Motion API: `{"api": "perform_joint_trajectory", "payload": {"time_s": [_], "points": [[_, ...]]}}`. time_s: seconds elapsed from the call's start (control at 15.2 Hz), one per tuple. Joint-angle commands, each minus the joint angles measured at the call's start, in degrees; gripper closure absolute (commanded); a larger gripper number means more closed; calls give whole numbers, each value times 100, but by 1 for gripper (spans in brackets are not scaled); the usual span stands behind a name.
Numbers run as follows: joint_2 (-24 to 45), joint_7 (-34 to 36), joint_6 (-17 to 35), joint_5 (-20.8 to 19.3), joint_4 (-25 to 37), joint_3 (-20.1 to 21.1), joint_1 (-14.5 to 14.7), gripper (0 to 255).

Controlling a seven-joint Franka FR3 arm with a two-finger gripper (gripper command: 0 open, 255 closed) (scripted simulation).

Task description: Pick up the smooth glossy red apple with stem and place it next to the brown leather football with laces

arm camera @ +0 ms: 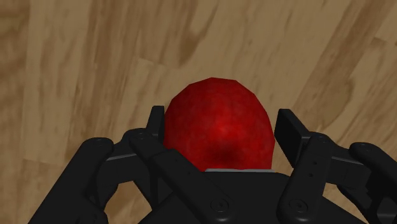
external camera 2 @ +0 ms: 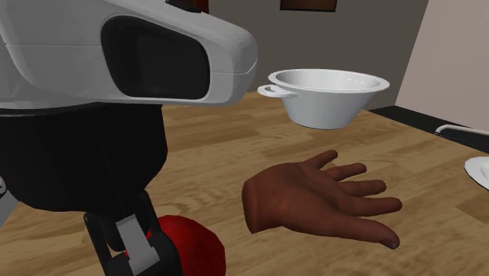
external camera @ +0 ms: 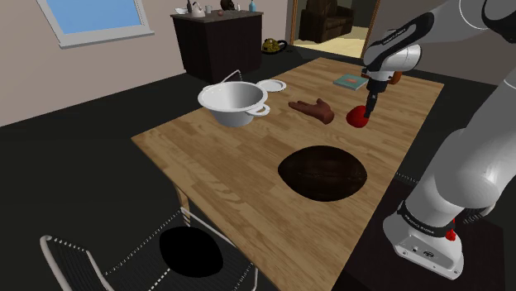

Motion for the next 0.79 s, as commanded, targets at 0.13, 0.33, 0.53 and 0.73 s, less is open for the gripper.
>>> {"api": "perform_joint_trajectory", "payload": {"time_s": [0.13,0.33,0.53,0.73], "points": [[-135,97,-159,-124,59,30,-8,255],[-324,223,-402,-281,171,82,-27,255],[-493,329,-646,-408,295,141,-47,255],[-641,416,-890,-508,429,203,-67,255]]}}
